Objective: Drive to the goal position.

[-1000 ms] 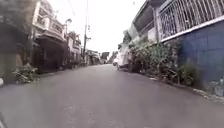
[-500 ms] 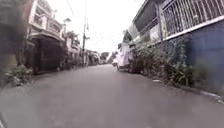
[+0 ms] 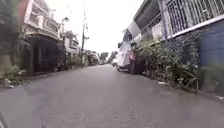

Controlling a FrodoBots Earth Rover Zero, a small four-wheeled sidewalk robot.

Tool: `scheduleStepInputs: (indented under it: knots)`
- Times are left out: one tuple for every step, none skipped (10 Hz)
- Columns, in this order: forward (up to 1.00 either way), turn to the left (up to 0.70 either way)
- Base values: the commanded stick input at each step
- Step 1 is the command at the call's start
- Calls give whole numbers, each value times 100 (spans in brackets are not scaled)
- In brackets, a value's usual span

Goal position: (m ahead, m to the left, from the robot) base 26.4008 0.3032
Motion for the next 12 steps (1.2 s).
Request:
scheduleStepInputs:
  knots:
    - [70, 0]
    - [70, 0]
    - [70, 0]
    - [70, 0]
    - [70, 0]
    - [70, 0]
    - [70, 0]
    - [70, 0]
    - [70, 0]
    - [70, 0]
    - [70, 0]
    - [70, 0]
